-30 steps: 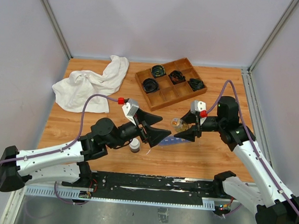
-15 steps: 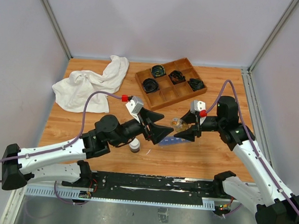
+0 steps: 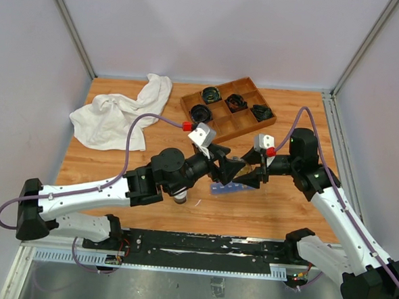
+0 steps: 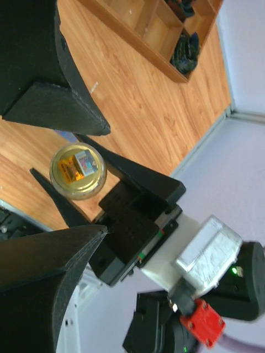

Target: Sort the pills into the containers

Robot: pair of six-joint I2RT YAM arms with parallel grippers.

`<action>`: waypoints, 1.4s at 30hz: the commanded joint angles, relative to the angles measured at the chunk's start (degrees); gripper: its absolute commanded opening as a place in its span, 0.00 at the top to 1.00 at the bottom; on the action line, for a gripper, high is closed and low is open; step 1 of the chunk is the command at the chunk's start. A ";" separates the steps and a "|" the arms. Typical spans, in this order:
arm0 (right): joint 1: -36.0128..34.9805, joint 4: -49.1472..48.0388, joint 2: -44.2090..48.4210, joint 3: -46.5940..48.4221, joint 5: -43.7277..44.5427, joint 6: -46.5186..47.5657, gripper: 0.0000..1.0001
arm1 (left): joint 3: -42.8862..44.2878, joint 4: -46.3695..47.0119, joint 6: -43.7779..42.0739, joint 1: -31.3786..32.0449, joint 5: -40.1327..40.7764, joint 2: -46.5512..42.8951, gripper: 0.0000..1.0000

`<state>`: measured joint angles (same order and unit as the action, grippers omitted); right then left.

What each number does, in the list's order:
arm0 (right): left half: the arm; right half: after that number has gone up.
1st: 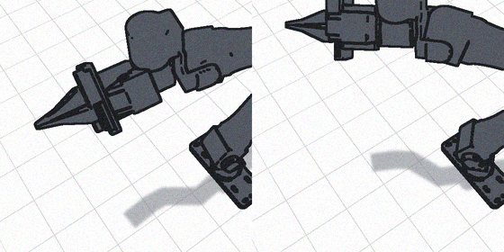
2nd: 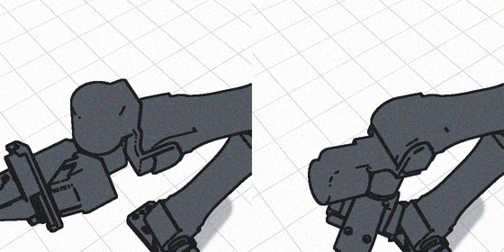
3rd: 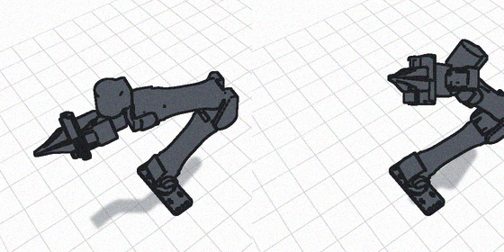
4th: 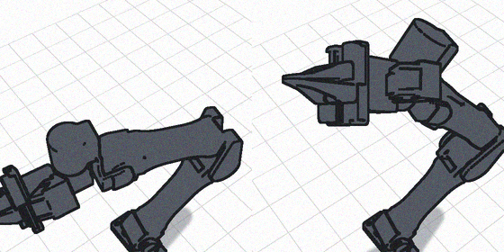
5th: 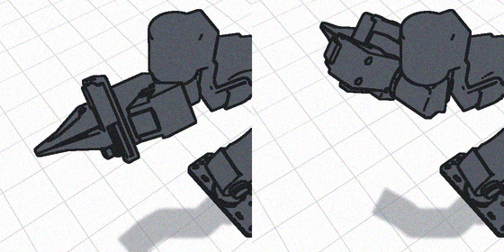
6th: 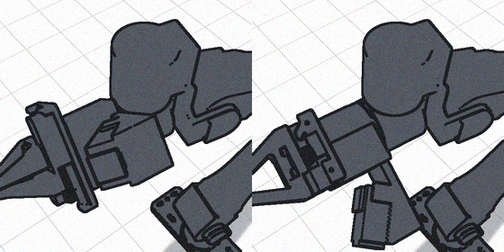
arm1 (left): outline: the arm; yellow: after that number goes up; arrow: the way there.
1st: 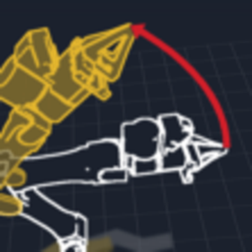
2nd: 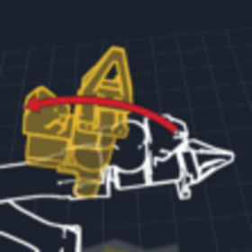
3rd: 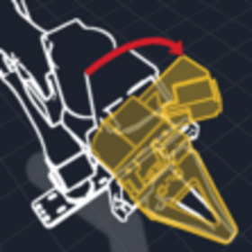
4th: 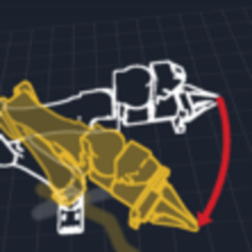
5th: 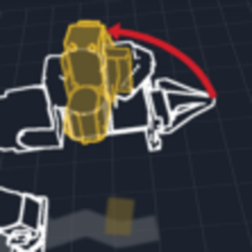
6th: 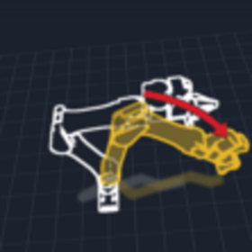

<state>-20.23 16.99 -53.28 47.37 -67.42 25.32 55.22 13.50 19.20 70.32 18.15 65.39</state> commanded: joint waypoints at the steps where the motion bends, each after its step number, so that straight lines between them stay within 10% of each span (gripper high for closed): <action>1: 0.96 -0.09 0.15 1.29 -0.08 0.78 0.94 | 2.41 -3.34 -2.21 0.43 4.40 1.50 0.31; 11: 0.98 -0.09 0.28 1.27 -0.13 0.78 0.94 | 3.09 -4.70 -1.83 0.45 1.58 3.24 0.41; 18: 0.97 -0.11 0.36 1.21 -0.17 0.78 0.94 | 2.87 -5.01 -3.61 0.43 -2.14 3.16 0.69; 31: 1.06 -0.06 0.54 1.24 -0.52 0.71 0.94 | -0.01 -8.28 -26.58 -11.85 -49.78 4.28 0.81; 35: 1.02 -0.06 0.54 1.26 -0.61 0.69 0.94 | 2.84 -10.88 -31.58 -13.64 -51.53 5.01 0.69; 42: 1.06 -0.08 0.54 1.23 -0.87 0.78 0.94 | -4.94 5.40 -23.39 -13.68 -40.03 -3.70 0.02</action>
<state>-20.05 18.24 -53.21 47.37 -67.85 26.02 55.55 9.08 -8.25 56.69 -25.36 68.27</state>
